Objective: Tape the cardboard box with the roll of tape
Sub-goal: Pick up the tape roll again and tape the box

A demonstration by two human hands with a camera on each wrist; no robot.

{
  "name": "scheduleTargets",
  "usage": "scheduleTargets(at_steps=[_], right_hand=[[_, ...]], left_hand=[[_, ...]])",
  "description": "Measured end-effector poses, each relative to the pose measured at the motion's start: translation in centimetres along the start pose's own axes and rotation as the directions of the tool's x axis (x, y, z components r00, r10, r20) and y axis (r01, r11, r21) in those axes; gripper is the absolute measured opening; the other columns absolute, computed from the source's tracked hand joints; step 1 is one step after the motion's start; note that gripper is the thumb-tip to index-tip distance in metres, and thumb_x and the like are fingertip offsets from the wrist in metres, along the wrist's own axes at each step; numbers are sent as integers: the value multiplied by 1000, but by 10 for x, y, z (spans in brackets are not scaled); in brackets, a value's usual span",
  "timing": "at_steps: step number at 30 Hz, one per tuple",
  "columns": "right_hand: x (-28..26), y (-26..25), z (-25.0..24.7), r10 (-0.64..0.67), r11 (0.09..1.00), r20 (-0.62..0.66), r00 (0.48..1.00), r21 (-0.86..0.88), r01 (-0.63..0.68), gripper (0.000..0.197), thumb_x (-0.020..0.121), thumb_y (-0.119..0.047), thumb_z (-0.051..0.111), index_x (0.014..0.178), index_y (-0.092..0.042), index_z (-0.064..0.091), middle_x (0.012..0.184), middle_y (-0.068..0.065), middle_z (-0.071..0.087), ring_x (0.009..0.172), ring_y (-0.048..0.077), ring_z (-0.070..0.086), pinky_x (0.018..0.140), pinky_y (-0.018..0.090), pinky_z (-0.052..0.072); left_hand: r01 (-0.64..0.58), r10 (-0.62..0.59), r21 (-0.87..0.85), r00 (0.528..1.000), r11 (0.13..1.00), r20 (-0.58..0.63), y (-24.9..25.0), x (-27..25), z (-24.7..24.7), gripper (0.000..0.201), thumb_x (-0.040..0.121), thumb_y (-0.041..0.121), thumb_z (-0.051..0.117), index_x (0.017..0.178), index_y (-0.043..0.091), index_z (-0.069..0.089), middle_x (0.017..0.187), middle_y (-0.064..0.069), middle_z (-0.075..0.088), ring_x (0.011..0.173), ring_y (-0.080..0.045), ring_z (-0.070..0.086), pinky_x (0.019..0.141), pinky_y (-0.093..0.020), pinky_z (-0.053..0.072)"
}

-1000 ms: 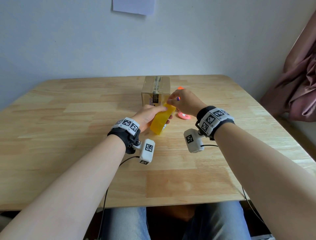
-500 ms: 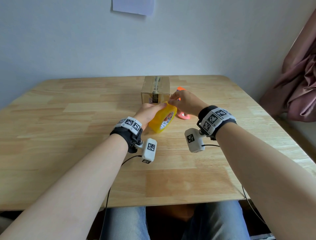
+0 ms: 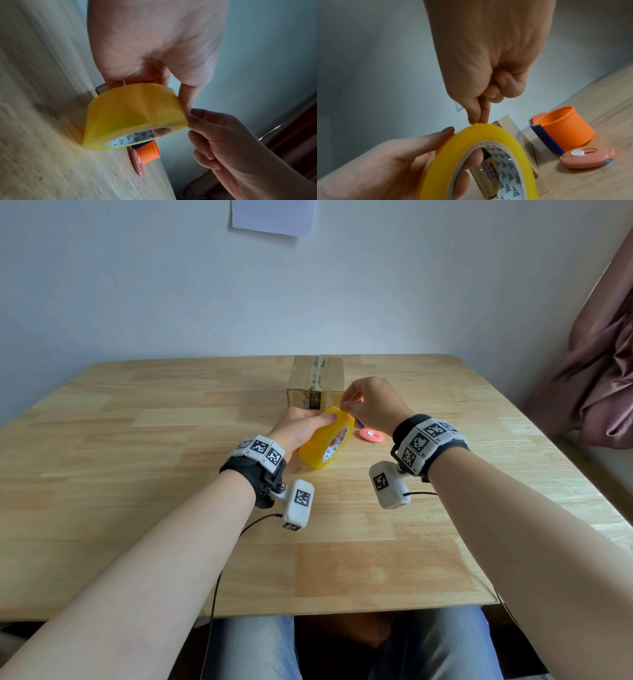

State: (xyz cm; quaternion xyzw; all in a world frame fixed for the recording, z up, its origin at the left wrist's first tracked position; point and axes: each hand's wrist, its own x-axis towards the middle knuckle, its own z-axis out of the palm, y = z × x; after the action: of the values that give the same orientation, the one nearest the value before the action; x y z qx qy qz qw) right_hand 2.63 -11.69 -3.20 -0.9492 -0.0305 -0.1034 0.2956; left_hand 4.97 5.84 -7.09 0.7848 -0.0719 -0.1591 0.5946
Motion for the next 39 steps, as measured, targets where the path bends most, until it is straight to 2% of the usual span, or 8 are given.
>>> scheduleTargets(at_steps=[11,15,18,22,27,30,35,39], right_hand=[[7,-6,-8,-7,990,45,999,-142,13,14,94,-11,58,90,-15,71,64,-10,59,76,23,67,76,37,60],[8,-8,-16,8,988,39,999,-154,-2,15,89,-11,65,82,-21,73,69,-4,70,76,21,73,76,38,62],[6,-7,-19,-14,989,36,999,-147,19,17,88,-16,73,76,-28,70,79,-2,76,73,18,75,73,37,63],[3,-2,-20,-21,996,15,1000,-83,22,5,85,-22,79,88,-21,76,86,-4,75,82,15,73,73,30,59],[1,7,-17,21,1000,44,999,-9,-21,25,84,-23,82,106,-15,74,97,-5,71,91,14,68,66,16,48],[-1,12,-15,78,997,73,994,9,-79,25,91,-32,75,110,-16,76,96,-5,68,71,6,60,45,8,39],[0,15,-10,119,993,24,993,15,-119,26,91,-36,74,100,-13,79,79,2,72,56,6,57,49,19,39],[1,8,-9,102,994,36,994,-43,-101,24,92,-35,73,99,-13,79,85,-1,70,57,7,57,53,23,42]], left_hand=[[16,-13,46,997,999,-79,10,0,11,34,87,46,77,102,15,74,111,-10,75,105,-26,71,97,-41,57],[-10,9,-17,1000,1000,-19,15,-3,13,44,94,26,74,131,12,53,91,-1,65,51,-2,71,51,-20,58],[-46,46,3,996,999,79,20,-7,12,44,98,21,70,137,27,52,95,-4,70,55,-15,75,65,-35,64],[-68,66,19,991,997,120,20,-9,11,18,98,23,68,111,34,62,107,-15,76,69,-27,79,71,-43,65],[-75,70,25,986,997,148,17,-7,14,27,96,25,71,122,27,64,113,-14,74,75,-29,80,58,-30,59],[-74,70,21,986,997,153,16,-8,13,31,95,26,73,125,27,63,112,-13,77,81,-31,81,58,-29,59],[-51,55,-38,988,998,144,9,-8,11,39,92,26,77,127,30,62,111,-13,78,84,-33,80,67,-36,62],[-24,32,-65,991,998,132,5,-7,6,40,85,30,83,119,40,66,114,-11,79,90,-34,80,76,-41,64]])
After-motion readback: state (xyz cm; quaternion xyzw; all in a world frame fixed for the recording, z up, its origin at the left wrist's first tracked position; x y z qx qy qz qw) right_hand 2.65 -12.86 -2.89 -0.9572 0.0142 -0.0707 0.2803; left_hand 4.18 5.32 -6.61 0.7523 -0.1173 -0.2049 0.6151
